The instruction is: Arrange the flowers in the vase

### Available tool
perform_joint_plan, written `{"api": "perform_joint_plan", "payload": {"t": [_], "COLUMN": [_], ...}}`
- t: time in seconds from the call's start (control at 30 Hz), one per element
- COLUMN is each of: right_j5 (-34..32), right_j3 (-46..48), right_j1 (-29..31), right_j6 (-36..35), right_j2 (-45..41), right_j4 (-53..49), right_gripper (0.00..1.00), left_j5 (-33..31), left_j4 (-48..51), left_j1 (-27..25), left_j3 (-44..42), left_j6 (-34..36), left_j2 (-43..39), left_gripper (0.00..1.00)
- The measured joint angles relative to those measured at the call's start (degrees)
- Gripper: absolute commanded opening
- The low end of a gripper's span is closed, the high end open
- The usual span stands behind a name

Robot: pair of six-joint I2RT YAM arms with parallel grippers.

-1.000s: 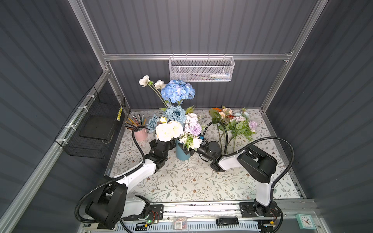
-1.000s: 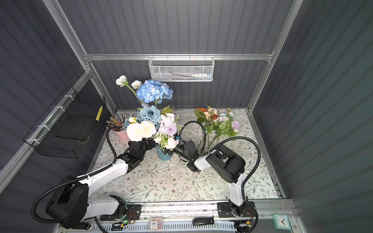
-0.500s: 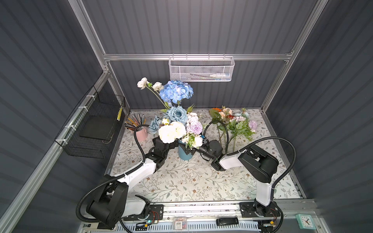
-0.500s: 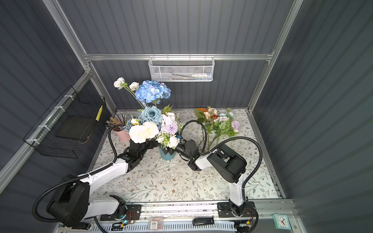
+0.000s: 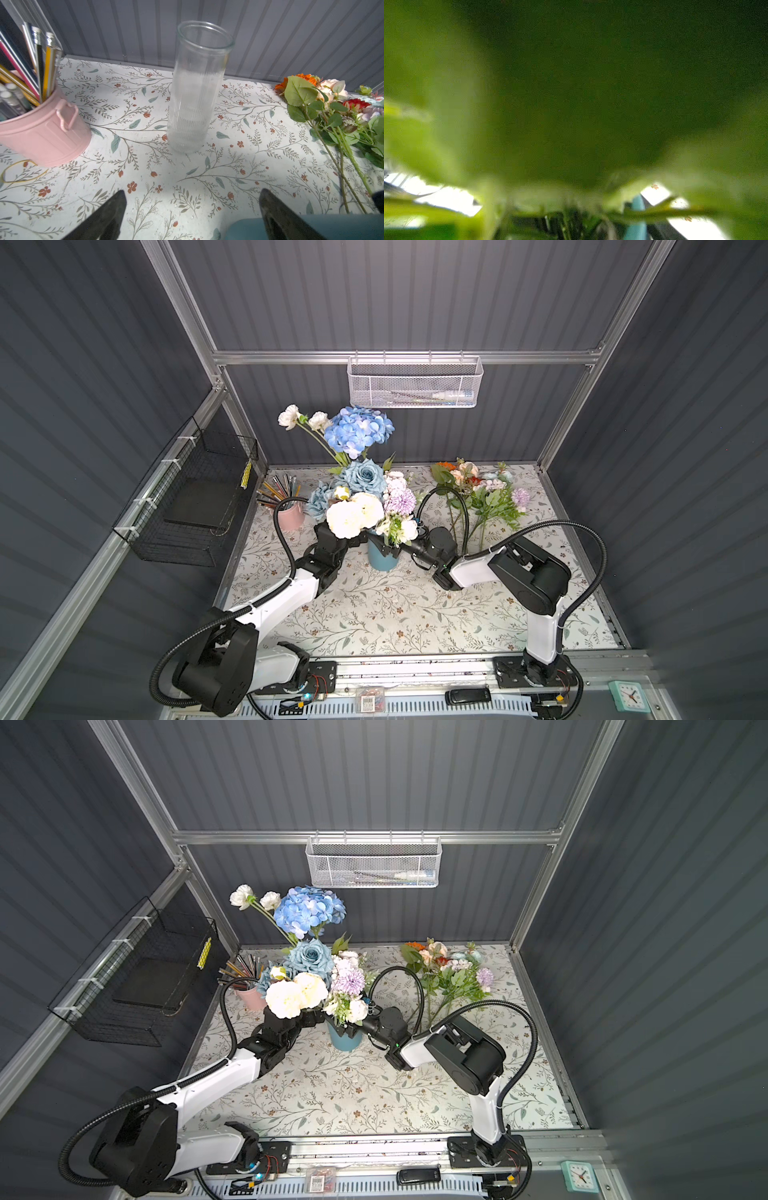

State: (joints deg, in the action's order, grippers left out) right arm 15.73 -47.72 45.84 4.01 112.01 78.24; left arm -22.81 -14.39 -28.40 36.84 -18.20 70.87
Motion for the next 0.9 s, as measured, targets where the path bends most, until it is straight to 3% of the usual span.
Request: {"api": "perform_joint_plan", "payload": {"t": [0.13, 0.4, 0.63, 0.9], "right_j5": [-0.09, 0.35, 0.39, 0.87], "right_j3": [2.23, 4.66, 4.42, -1.07], "right_j1": [-0.74, -5.07, -9.31, -11.1], "right_j6": [0.83, 1.31, 0.13, -2.21], "right_j2": [-2.25, -8.57, -10.19, -10.05], "right_j4": [-0.46, -8.07, -11.58, -14.86], "right_gripper": [0.18, 0.14, 0.0, 0.0], "left_j5": [-3.74, -7.72, -8.35, -8.63], "left_j4": [1.97, 5.14, 5.81, 5.79], "left_j1": [-0.15, 0.63, 1.42, 1.9], "left_j3": [0.0, 0.0, 0.0, -0.15], "left_j6": [0.02, -0.46, -1.09, -1.97], "left_j2": [-4.68, -7.02, -7.02, -6.97], "left_gripper": [1.0, 1.0, 1.0, 1.0]}}
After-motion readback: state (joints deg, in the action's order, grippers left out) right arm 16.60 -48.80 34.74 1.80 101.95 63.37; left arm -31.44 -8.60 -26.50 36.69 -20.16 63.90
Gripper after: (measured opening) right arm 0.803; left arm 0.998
